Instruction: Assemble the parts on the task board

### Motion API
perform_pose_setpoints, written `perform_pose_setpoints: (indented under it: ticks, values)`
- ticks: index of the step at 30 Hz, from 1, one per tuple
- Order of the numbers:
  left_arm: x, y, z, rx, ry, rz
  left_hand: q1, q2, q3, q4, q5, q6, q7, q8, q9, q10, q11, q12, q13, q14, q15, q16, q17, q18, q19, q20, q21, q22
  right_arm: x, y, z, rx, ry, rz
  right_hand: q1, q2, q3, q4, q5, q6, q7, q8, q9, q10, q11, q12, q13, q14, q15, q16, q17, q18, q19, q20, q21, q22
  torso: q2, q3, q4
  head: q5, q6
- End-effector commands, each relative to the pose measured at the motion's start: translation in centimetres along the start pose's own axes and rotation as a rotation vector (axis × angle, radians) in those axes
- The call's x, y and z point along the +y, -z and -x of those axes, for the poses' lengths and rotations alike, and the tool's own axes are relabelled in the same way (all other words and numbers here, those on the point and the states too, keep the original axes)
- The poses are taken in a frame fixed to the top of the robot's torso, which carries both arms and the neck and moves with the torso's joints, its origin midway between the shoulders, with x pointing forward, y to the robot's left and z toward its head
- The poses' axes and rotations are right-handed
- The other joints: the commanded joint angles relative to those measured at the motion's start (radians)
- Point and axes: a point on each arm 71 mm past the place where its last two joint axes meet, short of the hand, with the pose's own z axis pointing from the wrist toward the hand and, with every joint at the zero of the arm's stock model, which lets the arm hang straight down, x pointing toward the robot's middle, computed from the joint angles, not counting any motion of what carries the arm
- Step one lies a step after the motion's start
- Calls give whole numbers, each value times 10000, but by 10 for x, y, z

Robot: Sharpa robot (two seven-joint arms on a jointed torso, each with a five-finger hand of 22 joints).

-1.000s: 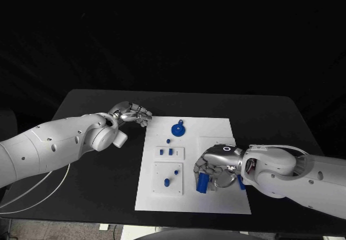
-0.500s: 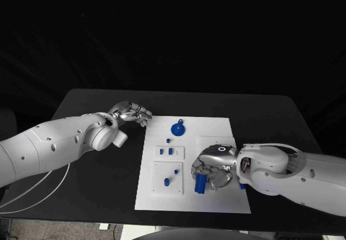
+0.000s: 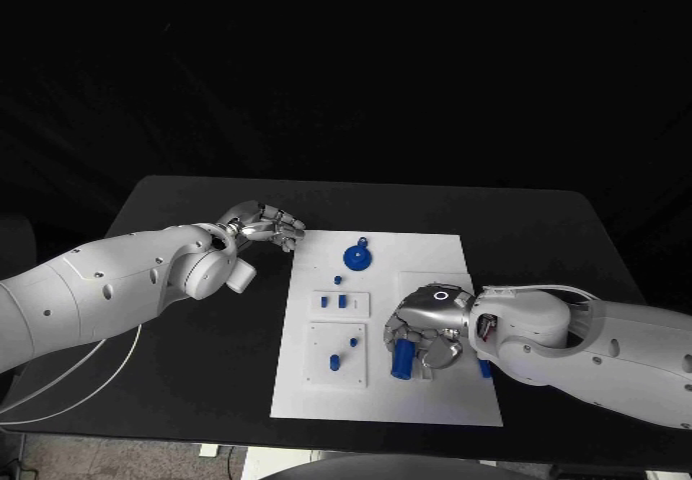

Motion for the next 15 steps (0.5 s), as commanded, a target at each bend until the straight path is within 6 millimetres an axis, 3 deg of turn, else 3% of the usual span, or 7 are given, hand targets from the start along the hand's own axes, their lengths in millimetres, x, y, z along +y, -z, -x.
perform_pose_setpoints:
  ticks: [1,15]
  values:
    - [-1,0,-1,138,117,-42,-73,-53,-2,74,-53,-64,12,47,-16,-74,31,-62,-10,48,7,-69,17,199,7,73,-43,13,1,-1,-1,105,405,-19,65,37,-10,26,-43,587,526,62,118,-65,16,56,-14,-51,-16,-23,16,66,-80,13,22,181,-3,3,-3,5,-9]
    - [-1,0,-1,72,81,-69,-48,-45,9,69,-49,-65,10,53,-17,-71,29,-59,-9,55,6,-84,41,201,10,72,-52,22,3,-5,-3,15,482,109,365,-55,363,31,-34,300,643,-163,40,-329,133,71,-64,-253,99,-84,52,66,-337,107,-34,195,-5,13,-10,23,-25]
